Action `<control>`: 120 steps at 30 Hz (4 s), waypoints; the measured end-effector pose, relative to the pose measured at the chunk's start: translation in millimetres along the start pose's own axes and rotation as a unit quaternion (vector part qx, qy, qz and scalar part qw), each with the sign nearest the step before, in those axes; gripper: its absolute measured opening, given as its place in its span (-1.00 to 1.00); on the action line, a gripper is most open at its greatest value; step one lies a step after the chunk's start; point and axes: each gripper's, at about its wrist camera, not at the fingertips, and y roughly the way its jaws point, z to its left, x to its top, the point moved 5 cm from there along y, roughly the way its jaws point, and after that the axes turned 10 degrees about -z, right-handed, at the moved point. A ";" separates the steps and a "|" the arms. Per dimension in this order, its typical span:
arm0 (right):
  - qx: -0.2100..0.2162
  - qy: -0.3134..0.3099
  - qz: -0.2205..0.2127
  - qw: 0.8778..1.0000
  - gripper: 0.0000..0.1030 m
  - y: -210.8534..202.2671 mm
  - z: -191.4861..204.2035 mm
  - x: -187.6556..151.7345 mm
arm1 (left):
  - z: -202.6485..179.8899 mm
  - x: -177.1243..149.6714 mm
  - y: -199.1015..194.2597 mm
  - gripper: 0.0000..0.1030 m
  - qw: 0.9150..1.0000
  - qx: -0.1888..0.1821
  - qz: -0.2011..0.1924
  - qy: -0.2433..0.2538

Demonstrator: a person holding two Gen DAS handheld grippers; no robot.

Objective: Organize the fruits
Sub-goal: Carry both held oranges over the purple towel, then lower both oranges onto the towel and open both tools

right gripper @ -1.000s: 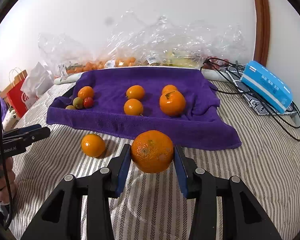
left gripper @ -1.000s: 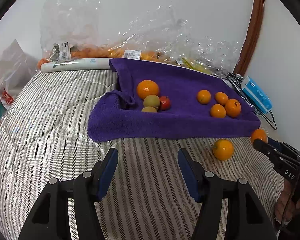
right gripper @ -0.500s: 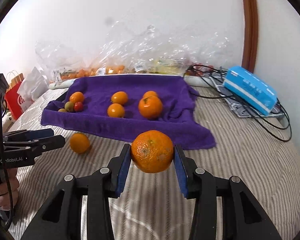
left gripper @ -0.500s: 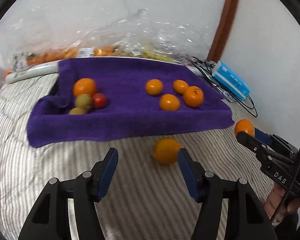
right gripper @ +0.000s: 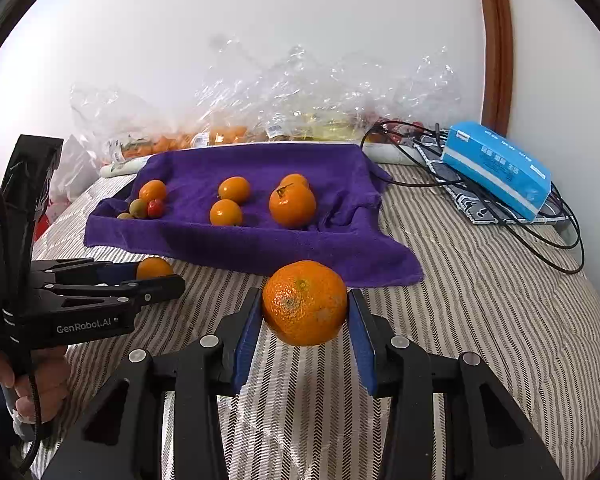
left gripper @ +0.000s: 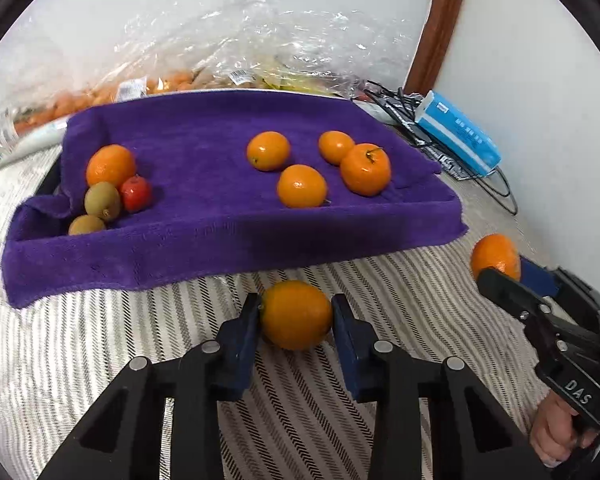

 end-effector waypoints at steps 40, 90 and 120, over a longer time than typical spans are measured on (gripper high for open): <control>0.043 -0.003 -0.038 0.998 -0.18 -4.7 36.8 40.2 | 50.6 37.2 -64.0 -0.35 0.989 0.046 -0.122 -0.064; 0.023 0.045 -0.091 0.995 -0.18 86.7 -8.9 127.7 | 146.4 99.1 -20.1 -0.35 0.973 0.110 -0.151 -0.137; 0.062 -0.020 0.005 0.998 -0.18 123.3 37.4 88.2 | 137.6 90.0 0.2 -0.35 0.980 0.069 -0.119 -0.145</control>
